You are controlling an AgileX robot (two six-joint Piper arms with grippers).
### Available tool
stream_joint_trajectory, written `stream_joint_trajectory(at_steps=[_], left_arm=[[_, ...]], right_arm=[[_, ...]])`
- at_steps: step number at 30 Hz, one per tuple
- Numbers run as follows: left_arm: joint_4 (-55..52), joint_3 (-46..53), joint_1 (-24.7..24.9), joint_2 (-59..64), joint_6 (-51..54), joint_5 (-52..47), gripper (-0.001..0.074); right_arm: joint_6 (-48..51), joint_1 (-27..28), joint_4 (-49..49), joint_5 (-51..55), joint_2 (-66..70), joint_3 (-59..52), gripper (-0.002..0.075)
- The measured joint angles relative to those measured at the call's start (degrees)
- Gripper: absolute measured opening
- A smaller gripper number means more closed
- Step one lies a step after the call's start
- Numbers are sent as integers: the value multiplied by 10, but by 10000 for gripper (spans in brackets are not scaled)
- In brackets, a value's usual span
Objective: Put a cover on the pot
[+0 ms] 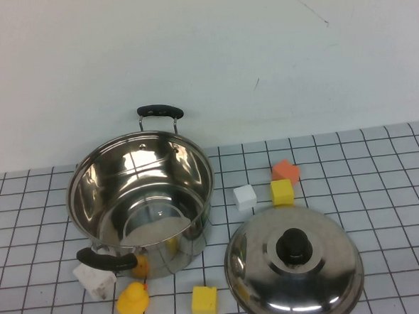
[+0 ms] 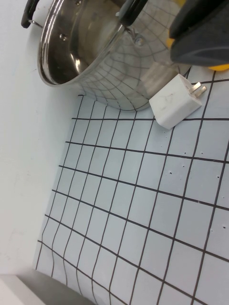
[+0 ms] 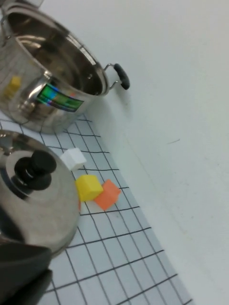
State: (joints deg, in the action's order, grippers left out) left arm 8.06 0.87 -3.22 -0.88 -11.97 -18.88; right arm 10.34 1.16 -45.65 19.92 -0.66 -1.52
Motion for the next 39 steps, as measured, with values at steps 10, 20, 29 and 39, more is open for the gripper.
stream_joint_trajectory(at_steps=[10, 20, 29, 39], left_arm=[[0, 0, 0, 0, 2, 0, -3], [0, 0, 0, 0, 2, 0, -3], [0, 0, 0, 0, 2, 0, -3], [0, 0, 0, 0, 2, 0, -3]], right_arm=[[254, 0, -23, 75, 64, 123, -2], [187, -42, 95, -17, 232, 181, 83], [-4, -264, 329, -463, 416, 166, 430], [-49, -367, 353, -825, 813, 169, 452]])
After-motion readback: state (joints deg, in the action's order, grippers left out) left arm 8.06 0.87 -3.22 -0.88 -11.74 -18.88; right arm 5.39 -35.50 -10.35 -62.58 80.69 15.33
